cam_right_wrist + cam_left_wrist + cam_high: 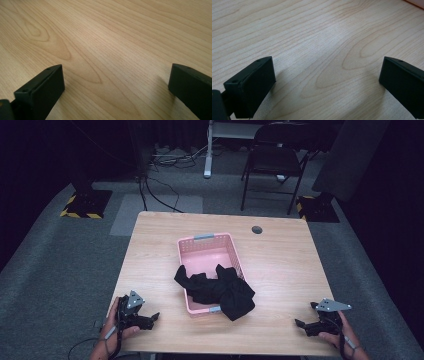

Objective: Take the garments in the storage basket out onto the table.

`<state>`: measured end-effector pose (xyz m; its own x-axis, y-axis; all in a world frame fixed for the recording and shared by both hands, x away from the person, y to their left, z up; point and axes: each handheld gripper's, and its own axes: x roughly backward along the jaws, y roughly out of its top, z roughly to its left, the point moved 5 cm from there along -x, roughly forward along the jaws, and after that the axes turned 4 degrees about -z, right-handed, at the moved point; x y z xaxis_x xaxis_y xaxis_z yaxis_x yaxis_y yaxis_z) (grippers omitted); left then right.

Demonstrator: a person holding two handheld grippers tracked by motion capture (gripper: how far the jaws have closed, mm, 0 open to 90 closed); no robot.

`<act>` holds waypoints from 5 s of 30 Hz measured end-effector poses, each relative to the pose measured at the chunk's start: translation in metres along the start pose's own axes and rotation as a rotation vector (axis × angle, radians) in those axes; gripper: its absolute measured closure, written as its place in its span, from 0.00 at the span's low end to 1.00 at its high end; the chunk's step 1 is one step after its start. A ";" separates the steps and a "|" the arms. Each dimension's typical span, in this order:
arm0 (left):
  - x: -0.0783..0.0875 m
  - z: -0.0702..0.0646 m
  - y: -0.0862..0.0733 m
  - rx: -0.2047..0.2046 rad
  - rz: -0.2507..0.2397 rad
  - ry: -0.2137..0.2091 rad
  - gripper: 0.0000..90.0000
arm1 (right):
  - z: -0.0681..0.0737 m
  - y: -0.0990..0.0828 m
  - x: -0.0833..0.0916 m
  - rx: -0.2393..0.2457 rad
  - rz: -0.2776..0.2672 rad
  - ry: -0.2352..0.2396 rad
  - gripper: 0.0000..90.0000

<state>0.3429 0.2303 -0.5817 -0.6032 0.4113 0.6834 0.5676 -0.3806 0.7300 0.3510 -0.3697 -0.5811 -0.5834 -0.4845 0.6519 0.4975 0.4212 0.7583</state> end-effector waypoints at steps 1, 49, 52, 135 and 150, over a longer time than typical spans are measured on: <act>0.000 0.000 0.000 0.000 0.000 0.000 0.00 | 0.000 0.000 0.000 -0.001 0.000 -0.001 0.00; 0.000 0.000 0.000 0.001 -0.001 0.000 0.00 | -0.003 0.007 0.015 0.029 0.041 -0.040 0.02; 0.000 0.000 0.000 0.001 -0.001 0.000 0.00 | -0.002 0.008 0.018 0.030 0.047 -0.042 0.02; 0.000 0.000 0.000 0.001 0.001 0.001 0.00 | 0.111 0.161 -0.022 0.388 -0.014 0.215 0.04; 0.000 0.000 0.000 0.001 0.000 0.001 0.00 | 0.128 0.177 -0.033 0.427 0.003 0.275 0.04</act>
<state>0.3429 0.2304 -0.5817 -0.6038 0.4107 0.6832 0.5679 -0.3798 0.7302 0.3760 -0.1812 -0.4689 -0.3631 -0.6428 0.6745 0.1581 0.6709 0.7245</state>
